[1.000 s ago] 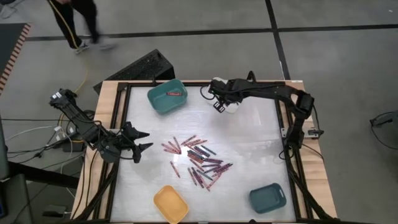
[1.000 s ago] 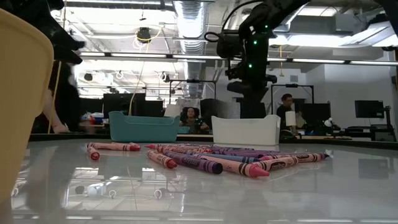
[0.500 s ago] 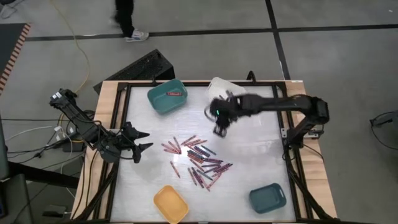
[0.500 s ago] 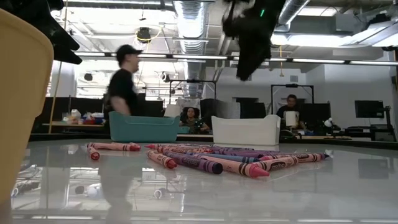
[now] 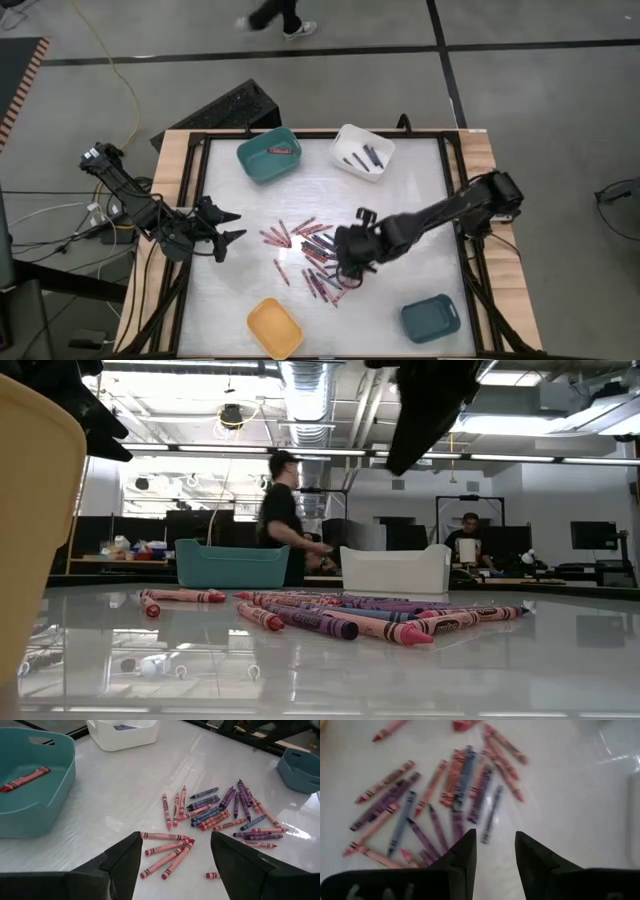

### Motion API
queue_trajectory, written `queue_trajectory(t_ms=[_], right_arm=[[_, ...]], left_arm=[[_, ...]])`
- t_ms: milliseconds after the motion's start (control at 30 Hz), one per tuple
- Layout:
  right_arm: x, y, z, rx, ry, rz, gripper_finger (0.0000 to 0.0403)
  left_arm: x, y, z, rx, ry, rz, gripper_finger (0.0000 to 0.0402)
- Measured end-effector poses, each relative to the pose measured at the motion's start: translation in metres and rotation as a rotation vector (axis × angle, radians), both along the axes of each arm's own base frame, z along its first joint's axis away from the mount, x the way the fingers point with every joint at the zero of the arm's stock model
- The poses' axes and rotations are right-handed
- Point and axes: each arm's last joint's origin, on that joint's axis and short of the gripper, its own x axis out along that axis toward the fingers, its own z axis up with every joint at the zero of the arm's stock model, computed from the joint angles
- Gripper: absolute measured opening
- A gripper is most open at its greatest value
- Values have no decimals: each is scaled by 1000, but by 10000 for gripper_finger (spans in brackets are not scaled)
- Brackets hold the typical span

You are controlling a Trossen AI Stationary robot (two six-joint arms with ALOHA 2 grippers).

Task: Sort crayons
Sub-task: Put the blue crayon into the white bin

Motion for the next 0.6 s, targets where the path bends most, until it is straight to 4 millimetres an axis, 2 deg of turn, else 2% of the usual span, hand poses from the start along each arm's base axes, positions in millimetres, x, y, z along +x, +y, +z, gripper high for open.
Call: queue_trajectory(t_ms=[200,367,467,600], right_arm=[[21,7,-29,-36,16,15,129],[27,-3,-40,-55,18,8,129],[21,-11,-44,-50,-3,10,129],[0,-25,-32,-34,-98,7,129]], left_arm=[[0,-1,0,-6,12,-21,228],[0,-2,-1,-24,32,-58,228],[0,-2,-1,-27,36,-66,228],[0,-2,-1,-16,37,-72,228]])
